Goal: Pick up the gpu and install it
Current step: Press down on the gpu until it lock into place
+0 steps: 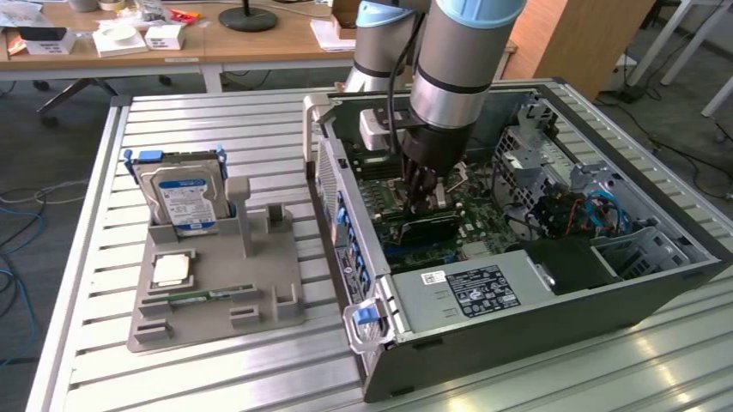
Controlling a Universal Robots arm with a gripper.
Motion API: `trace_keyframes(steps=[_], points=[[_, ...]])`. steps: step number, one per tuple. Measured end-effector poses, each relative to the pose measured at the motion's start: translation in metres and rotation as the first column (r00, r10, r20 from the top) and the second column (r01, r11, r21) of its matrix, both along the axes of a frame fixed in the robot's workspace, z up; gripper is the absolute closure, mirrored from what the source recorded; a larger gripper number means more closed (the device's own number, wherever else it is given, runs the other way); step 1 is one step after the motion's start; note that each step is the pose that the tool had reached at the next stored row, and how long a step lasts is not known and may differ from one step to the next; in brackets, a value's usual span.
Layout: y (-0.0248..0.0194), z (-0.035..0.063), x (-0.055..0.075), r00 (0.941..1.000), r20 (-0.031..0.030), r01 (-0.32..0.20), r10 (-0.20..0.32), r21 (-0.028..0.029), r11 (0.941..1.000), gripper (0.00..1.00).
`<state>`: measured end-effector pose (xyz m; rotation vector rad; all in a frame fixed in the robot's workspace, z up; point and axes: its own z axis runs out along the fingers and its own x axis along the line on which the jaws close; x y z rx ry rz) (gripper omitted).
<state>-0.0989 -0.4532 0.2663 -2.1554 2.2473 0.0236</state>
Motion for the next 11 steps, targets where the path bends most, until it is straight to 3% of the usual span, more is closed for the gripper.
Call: trace_keyframes(steps=[11], points=[[0.0000, -0.0006, 0.0000, 1.0000, 0.0001, 0.000, 0.000, 0.0002, 1.0000, 0.90]])
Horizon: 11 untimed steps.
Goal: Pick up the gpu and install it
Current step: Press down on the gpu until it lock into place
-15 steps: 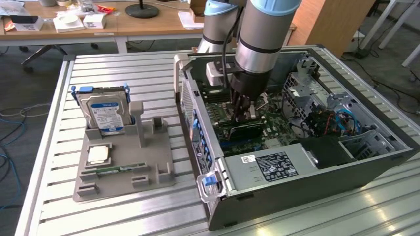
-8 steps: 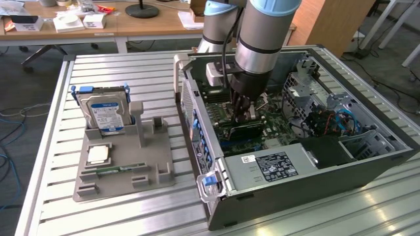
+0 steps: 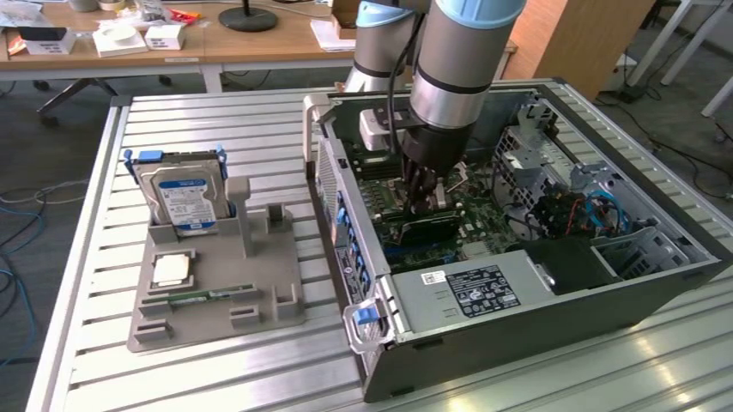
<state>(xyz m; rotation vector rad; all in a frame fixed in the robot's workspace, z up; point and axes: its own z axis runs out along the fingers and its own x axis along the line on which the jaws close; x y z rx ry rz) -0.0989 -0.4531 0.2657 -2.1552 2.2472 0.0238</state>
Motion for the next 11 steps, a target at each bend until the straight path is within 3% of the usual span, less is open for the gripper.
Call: trace_keyframes(steps=[11], points=[[0.0000, -0.0007, -0.0004, 1.0000, 0.0000, 0.000, 0.000, -0.0002, 1.0000, 0.90]])
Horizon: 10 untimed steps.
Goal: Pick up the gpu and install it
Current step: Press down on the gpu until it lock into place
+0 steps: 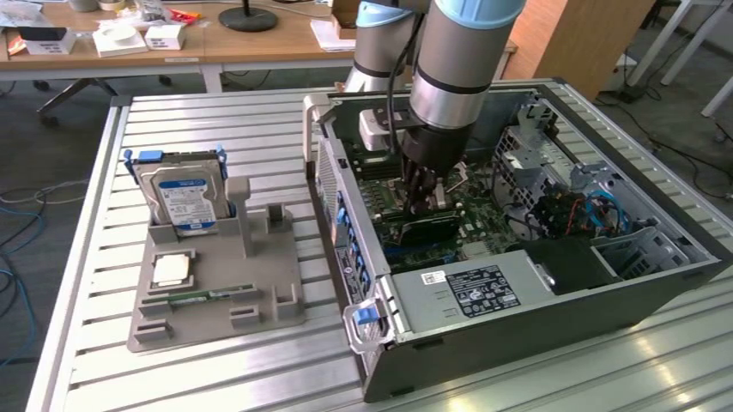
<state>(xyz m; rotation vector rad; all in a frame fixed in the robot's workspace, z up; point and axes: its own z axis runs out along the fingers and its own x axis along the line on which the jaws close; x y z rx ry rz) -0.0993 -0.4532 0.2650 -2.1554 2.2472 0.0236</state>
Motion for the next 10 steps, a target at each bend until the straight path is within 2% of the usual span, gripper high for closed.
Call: trace_keyframes(steps=[10], points=[[0.0000, -0.0008, 0.0000, 1.0000, -0.0001, 0.000, 0.000, 0.0000, 1.0000, 0.90]])
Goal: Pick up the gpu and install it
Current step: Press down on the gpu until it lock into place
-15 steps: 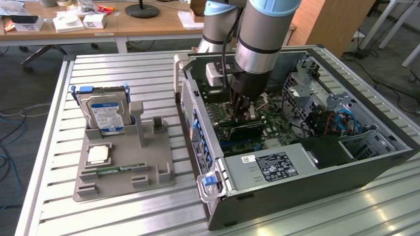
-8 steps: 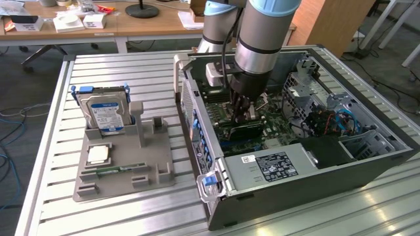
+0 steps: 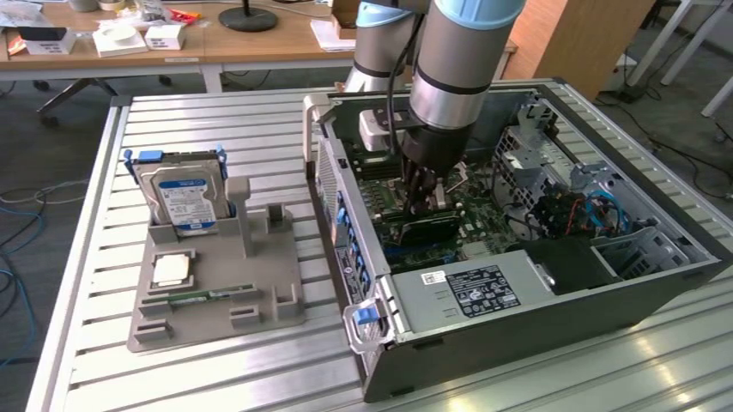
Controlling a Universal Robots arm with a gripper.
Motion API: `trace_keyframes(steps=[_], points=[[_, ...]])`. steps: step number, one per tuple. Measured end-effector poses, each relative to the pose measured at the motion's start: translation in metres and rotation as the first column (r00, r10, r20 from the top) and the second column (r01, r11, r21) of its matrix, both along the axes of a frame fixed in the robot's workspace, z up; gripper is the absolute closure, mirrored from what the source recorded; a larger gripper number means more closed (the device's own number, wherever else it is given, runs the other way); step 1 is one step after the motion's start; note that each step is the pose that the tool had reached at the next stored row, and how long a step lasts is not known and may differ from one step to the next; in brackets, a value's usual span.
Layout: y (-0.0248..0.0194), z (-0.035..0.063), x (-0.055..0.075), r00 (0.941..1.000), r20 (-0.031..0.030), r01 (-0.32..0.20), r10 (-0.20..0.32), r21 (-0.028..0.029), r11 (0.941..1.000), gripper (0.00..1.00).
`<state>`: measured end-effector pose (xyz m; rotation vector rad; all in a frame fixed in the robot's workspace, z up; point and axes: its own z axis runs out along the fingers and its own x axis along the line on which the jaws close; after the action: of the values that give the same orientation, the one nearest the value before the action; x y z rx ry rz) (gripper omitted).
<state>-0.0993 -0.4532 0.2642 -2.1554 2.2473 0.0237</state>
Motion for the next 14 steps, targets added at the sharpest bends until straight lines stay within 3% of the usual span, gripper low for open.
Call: trace_keyframes(steps=[14], points=[[0.0000, -0.0013, -0.0008, 1.0000, -0.0002, 0.000, 0.000, -0.0004, 1.0000, 0.90]])
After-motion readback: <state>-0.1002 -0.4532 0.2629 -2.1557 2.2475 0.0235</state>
